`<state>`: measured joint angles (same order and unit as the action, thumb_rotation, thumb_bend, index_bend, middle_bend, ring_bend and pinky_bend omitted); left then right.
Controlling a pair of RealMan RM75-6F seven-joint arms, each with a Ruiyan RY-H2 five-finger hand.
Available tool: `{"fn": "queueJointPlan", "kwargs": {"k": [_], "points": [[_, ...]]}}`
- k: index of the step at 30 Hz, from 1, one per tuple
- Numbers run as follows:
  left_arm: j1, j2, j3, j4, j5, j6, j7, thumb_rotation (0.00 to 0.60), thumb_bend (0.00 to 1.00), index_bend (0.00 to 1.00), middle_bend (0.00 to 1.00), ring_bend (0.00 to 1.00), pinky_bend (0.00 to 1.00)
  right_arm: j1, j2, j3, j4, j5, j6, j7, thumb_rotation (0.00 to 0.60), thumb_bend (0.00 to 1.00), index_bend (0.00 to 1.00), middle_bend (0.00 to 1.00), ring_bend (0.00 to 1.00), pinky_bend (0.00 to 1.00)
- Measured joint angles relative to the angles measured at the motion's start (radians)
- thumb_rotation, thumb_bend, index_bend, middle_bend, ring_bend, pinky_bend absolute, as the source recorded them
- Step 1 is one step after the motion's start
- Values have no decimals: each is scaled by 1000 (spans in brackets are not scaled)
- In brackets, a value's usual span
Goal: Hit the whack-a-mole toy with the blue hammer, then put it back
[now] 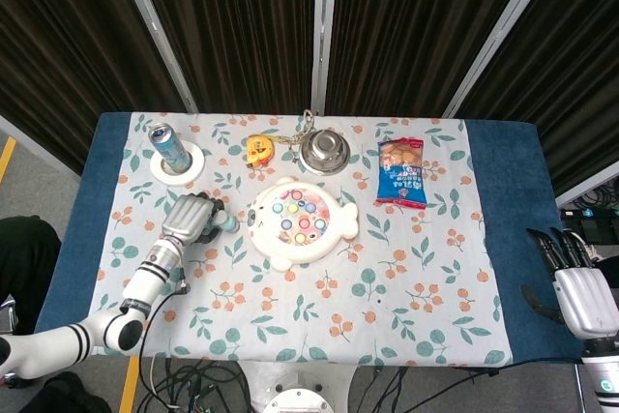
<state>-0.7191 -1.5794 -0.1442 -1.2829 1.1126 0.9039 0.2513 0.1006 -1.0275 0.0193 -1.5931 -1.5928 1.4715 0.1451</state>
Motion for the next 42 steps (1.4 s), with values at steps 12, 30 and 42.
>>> {"fn": "queueJointPlan", "kwargs": {"k": [12, 30, 42], "points": [[3, -8, 1, 19, 20, 5, -16, 600, 402, 484, 507, 349, 443, -1, 0, 0, 0, 1, 1, 0, 600, 230, 0, 131, 0, 0], [17, 25, 21, 61, 264, 127, -227, 600, 535, 576, 664, 497, 669, -11, 5, -2, -11, -1, 15, -12, 600, 230, 0, 132, 0, 0], [-80, 90, 13, 12, 390, 107, -254, 600, 615, 587, 693, 531, 752, -26, 9, -5, -20, -5, 35, -22, 600, 231, 0, 139, 0, 0]]}}
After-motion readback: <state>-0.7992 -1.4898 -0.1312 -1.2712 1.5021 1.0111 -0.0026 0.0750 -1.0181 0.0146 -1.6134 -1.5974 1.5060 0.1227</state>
